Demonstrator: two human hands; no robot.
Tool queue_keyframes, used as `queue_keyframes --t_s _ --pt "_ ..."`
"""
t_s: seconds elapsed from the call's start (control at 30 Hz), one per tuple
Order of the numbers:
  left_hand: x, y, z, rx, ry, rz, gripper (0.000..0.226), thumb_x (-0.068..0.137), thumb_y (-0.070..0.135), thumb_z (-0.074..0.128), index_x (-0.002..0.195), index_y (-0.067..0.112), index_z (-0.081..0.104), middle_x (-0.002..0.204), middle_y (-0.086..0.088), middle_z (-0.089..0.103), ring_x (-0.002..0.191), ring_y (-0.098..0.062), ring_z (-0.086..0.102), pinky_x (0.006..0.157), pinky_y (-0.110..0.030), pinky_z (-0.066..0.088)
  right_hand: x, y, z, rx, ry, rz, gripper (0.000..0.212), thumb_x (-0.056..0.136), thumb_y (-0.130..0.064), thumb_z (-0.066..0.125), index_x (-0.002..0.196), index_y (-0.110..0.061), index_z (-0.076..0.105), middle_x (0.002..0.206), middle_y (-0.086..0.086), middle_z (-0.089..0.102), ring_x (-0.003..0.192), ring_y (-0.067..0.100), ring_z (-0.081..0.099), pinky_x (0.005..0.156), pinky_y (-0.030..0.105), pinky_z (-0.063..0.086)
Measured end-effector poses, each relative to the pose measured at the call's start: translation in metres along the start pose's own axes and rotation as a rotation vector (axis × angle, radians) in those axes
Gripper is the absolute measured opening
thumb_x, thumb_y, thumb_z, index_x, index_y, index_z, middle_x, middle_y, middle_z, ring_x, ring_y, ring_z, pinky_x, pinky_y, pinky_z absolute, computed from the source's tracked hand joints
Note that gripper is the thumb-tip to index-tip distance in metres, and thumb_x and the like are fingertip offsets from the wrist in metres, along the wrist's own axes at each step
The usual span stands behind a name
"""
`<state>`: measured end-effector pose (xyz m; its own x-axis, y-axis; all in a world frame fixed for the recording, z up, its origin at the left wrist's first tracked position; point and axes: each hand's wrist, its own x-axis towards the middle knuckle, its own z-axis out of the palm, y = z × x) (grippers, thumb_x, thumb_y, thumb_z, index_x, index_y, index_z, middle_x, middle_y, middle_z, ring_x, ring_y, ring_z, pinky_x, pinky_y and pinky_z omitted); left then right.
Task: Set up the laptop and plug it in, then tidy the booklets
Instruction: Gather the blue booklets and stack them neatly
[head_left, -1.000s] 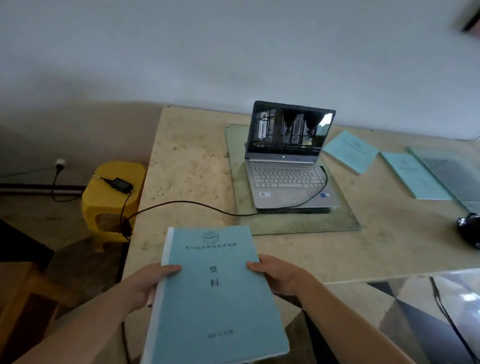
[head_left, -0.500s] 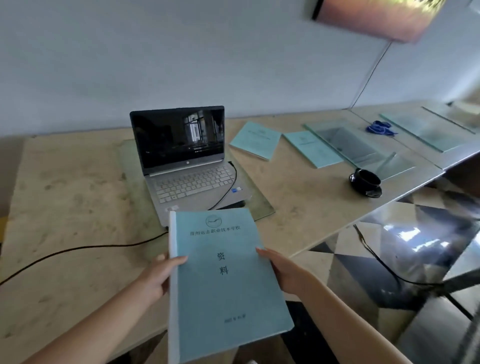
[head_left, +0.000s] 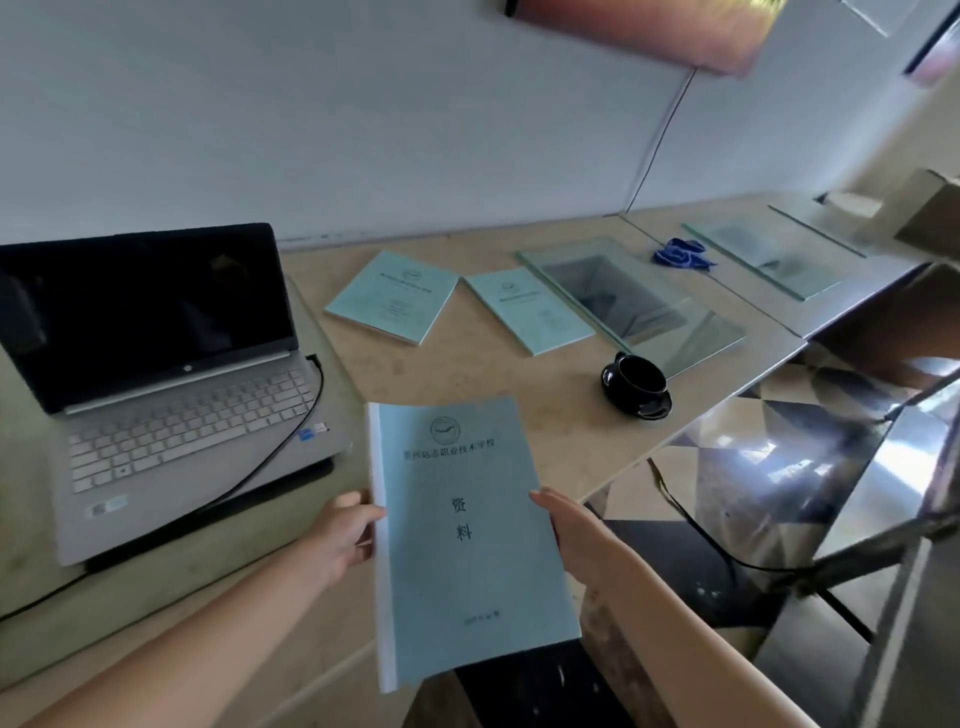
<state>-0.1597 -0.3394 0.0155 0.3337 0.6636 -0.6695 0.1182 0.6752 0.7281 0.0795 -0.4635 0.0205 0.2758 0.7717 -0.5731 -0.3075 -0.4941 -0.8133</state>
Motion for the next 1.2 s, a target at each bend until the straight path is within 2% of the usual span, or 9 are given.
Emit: queue_keyframes --t_s 0.1,0.33,0.43,0.53,0.67,0.83,0.9,1.0,1.2 --pt "0.016 0.009 0.023 0.012 -0.007 -0.014 0.018 0.088 -0.005 0.045 0.086 0.011 0.054 0.076 -0.011 0.059 0.063 -0.020 0.053 0.059 -0.026 0.041 0.026 -0.011 -0.016 0.006 0.045 0.020 0.026 0.097 -0.015 0.045 0.116 0.002 0.054 0.107 0.020 0.063 0.085 0.029 0.064 0.065 0.034 0.056" --pt "0.076 0.049 0.037 0.019 0.010 -0.021 0.015 0.090 0.000 0.045 0.095 0.009 0.056 0.080 -0.011 0.061 0.069 -0.022 0.055 0.058 -0.025 0.039 0.099 -0.040 -0.025 -0.033 0.108 0.074 0.020 0.095 -0.008 0.045 0.107 0.000 0.059 0.094 0.017 0.065 0.077 0.029 0.063 0.066 0.034 0.052" --pt "0.105 0.064 0.045 0.038 0.022 -0.070 0.013 0.093 0.006 0.045 0.085 0.014 0.052 0.088 -0.007 0.055 0.088 -0.022 0.048 0.062 -0.026 0.037 0.125 -0.054 -0.028 -0.021 0.127 0.074 0.020 0.097 -0.008 0.043 0.105 -0.001 0.060 0.090 0.016 0.066 0.072 0.027 0.063 0.065 0.033 0.052" --pt "0.132 0.072 0.049 0.064 0.022 -0.121 0.010 0.093 0.014 0.050 0.102 0.012 0.048 0.100 -0.005 0.049 0.106 -0.024 0.042 0.075 -0.032 0.041 0.154 -0.071 -0.036 -0.045 0.154 0.102 0.030 0.099 -0.018 0.044 0.113 0.003 0.060 0.098 0.020 0.066 0.074 0.027 0.065 0.061 0.031 0.054" --pt "0.161 0.080 0.054 0.111 0.001 -0.183 0.011 0.092 0.020 0.052 0.101 0.013 0.050 0.097 -0.006 0.052 0.095 -0.022 0.046 0.058 -0.027 0.041 0.185 -0.088 -0.047 -0.101 0.178 0.161 0.035 0.099 -0.025 0.043 0.110 0.001 0.064 0.096 0.020 0.069 0.071 0.026 0.067 0.059 0.029 0.054" --pt "0.179 0.090 0.063 0.154 0.032 -0.168 0.024 0.091 0.023 0.054 0.112 0.017 0.044 0.114 -0.004 0.046 0.107 -0.020 0.043 0.060 -0.027 0.045 0.212 -0.095 -0.061 -0.244 0.264 0.202 0.031 0.098 -0.028 0.045 0.088 -0.008 0.066 0.063 0.002 0.062 0.054 0.016 0.055 0.053 0.023 0.040" --pt "0.182 0.089 0.062 0.153 0.030 -0.196 0.026 0.090 0.024 0.055 0.112 0.013 0.049 0.117 -0.004 0.050 0.110 -0.020 0.047 0.062 -0.027 0.049 0.219 -0.096 -0.066 -0.276 0.293 0.226 0.030 0.094 -0.030 0.050 0.085 -0.007 0.067 0.062 0.001 0.061 0.056 0.018 0.054 0.056 0.025 0.039" --pt "0.187 0.092 0.054 0.166 0.027 -0.204 0.032 0.089 0.023 0.055 0.117 0.007 0.054 0.121 -0.012 0.058 0.111 -0.024 0.056 0.070 -0.031 0.057 0.230 -0.099 -0.073 -0.264 0.324 0.237 0.030 0.093 -0.026 0.052 0.091 -0.002 0.071 0.079 0.009 0.070 0.069 0.023 0.062 0.065 0.030 0.047" --pt "0.184 0.115 0.041 0.232 0.068 -0.143 0.023 0.094 0.019 0.050 0.112 0.006 0.057 0.104 -0.012 0.068 0.096 -0.022 0.065 0.087 -0.033 0.051 0.263 -0.132 -0.081 -0.224 0.390 0.109 0.021 0.091 -0.016 0.054 0.097 -0.001 0.068 0.076 0.008 0.061 0.064 0.020 0.055 0.058 0.028 0.045"
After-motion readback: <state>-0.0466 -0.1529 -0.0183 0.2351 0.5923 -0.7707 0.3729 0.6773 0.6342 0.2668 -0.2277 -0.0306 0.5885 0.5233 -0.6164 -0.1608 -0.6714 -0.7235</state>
